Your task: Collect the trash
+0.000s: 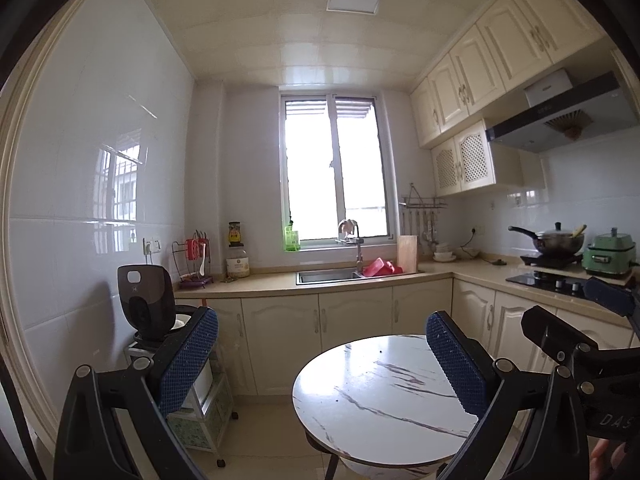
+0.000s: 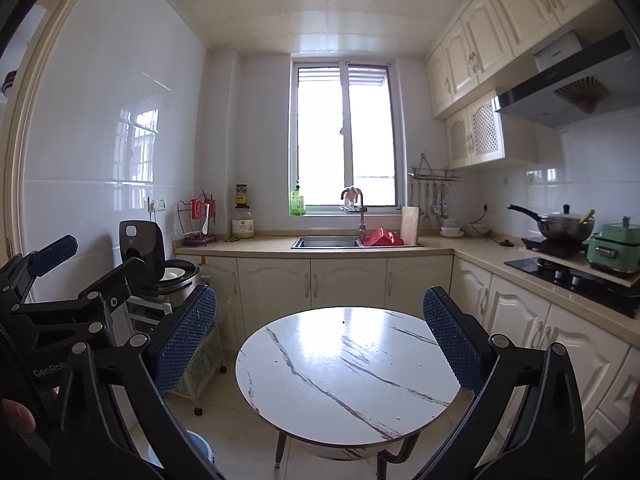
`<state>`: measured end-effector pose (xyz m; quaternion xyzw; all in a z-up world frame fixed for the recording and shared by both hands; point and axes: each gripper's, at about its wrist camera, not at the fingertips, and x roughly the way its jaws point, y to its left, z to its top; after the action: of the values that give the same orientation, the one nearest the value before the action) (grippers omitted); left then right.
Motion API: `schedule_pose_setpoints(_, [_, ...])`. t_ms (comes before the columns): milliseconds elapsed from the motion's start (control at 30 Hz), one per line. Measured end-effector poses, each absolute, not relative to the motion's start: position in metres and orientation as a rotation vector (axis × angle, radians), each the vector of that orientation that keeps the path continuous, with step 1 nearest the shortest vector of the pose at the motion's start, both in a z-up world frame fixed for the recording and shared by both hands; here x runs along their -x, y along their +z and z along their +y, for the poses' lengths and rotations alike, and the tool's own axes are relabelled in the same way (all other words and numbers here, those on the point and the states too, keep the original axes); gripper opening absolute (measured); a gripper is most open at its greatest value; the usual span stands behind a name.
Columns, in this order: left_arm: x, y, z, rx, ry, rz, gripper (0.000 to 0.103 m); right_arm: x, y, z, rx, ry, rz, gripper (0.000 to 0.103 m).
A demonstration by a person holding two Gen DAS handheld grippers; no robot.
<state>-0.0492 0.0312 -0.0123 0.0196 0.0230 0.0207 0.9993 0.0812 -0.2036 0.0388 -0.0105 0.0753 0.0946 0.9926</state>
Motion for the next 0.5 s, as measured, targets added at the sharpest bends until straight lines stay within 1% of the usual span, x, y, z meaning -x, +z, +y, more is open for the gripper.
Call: schedule_pose_setpoints(500, [0.0456, -0.0037, 0.026, -0.029, 0.045, 0.054, 0.102, -0.0798, 0.0377, -0.2007, 0.029, 0.184, 0.159, 0.103])
